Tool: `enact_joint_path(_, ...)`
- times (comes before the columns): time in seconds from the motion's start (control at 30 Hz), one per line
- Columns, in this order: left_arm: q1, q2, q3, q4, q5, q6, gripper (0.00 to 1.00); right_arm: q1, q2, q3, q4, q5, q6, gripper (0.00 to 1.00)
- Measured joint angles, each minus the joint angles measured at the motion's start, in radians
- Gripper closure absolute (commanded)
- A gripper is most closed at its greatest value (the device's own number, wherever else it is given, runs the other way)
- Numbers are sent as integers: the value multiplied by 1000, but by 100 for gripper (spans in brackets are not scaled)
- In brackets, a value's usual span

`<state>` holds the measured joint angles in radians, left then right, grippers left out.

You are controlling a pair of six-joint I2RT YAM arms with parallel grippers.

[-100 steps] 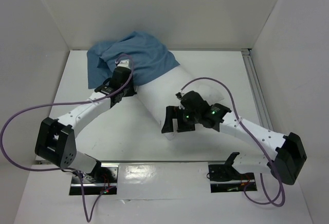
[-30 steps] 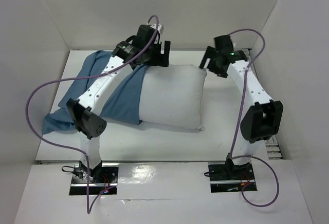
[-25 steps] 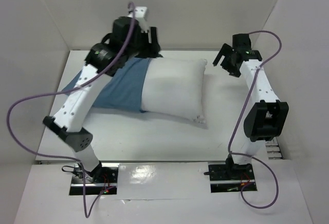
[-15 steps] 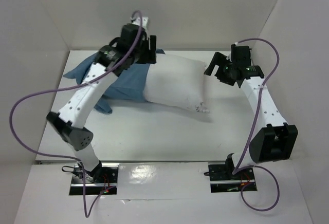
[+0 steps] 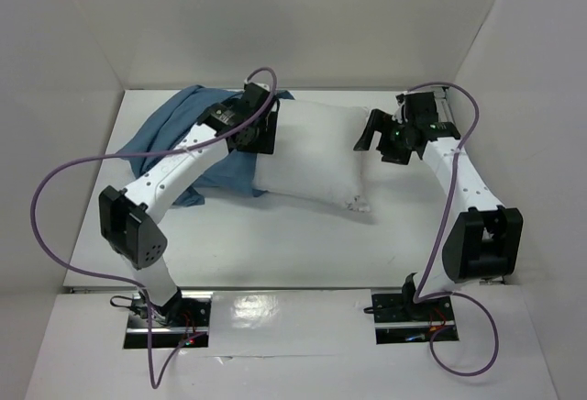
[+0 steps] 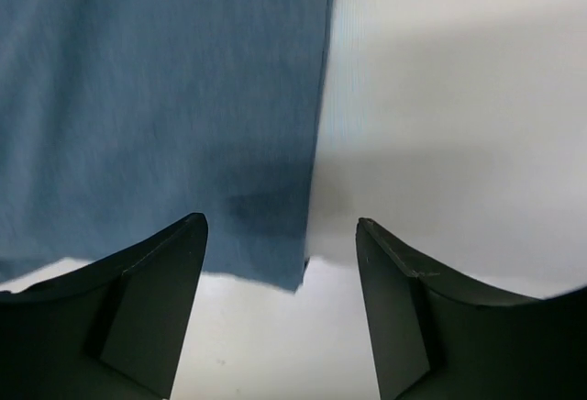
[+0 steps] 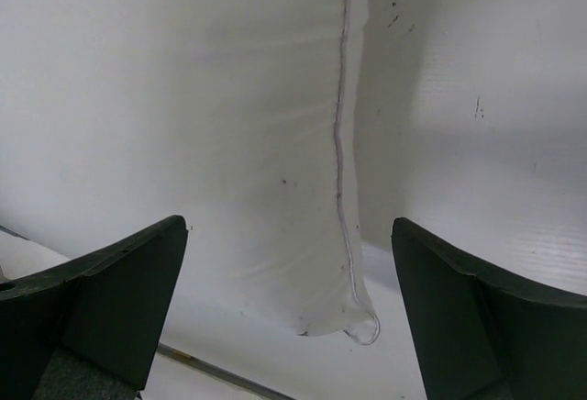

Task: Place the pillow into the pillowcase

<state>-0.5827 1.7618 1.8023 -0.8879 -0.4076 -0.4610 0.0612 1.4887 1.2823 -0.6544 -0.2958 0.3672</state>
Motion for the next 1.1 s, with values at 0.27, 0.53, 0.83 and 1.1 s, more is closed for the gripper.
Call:
enact_joint_path(0.27,-79,-94,-188,2,-2,-60,23,0,0,-68,3,-11,-14,0)
enact_joint_path(0.53,-77,-63,-235,-10,-114,-121,34,0,0,-79,5,-17,-22,0)
enact_joint_path(0.83,-45,-60,-238,-27,-167,-149,48,0,2,-79,8,-24,-25,0)
enact_joint_path(1.1,-31,-60,-238,-27,-154,-133,100,14,41,-103,58,-80,-24,1)
